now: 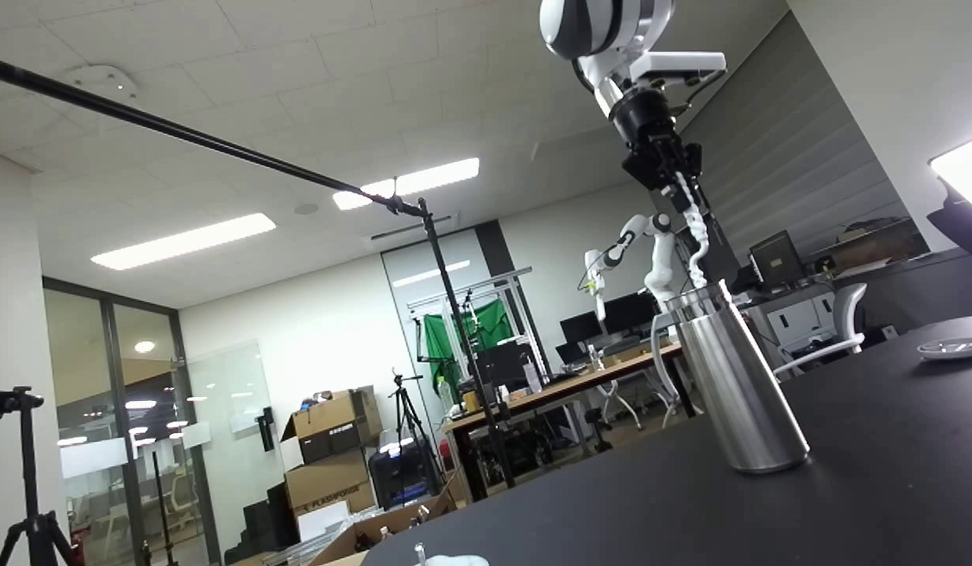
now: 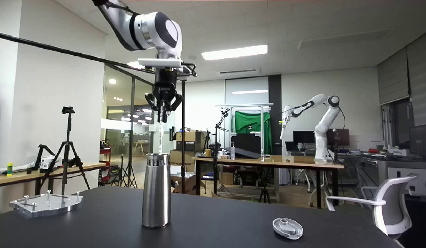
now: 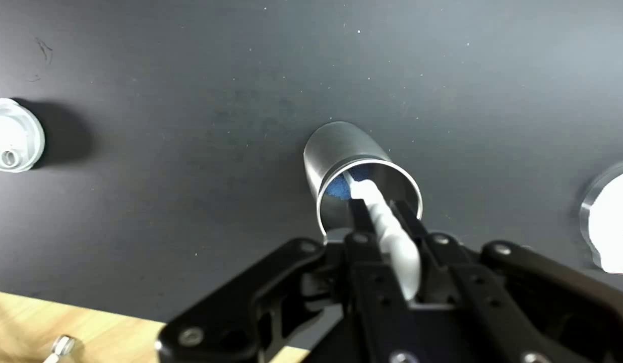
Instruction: Use the brush to clean the inside of the silver bottle
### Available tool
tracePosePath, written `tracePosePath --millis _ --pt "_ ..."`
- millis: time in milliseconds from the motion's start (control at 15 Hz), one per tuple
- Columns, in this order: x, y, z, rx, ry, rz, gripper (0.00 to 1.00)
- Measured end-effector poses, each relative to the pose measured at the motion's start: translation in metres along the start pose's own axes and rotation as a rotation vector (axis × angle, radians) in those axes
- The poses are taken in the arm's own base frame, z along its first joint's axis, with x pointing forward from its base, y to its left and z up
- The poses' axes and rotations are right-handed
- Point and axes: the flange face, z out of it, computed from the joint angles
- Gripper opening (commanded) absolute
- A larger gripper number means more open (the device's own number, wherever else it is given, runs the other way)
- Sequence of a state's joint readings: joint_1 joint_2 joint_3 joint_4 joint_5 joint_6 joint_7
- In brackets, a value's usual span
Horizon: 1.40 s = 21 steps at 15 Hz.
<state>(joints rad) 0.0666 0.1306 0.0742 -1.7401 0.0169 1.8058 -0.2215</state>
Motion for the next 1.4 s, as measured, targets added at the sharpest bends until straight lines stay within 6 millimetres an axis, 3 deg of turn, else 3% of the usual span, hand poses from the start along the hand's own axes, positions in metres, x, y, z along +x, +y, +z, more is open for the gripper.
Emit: tracePosePath --millis 267,400,600,867,1067,1200,1400 --pt "-0.014 -0.005 -0.064 -0.03 0.033 -0.008 0.04" --pt "-0.016 -0.005 -0.077 -0.036 0.037 -0.008 0.04" --pt "-0.008 0.001 -0.055 -0.037 0.002 -0.006 0.04" --pt "0.012 0.012 0.016 -0.01 -0.08 0.0 0.04" --pt "0.022 0.014 0.048 0.003 -0.12 -0.004 0.04" --pt "0.023 0.01 0.043 0.0 -0.115 -0.016 0.04" --pt "0.013 0.0 -0.001 -0.014 -0.099 -0.048 0.04"
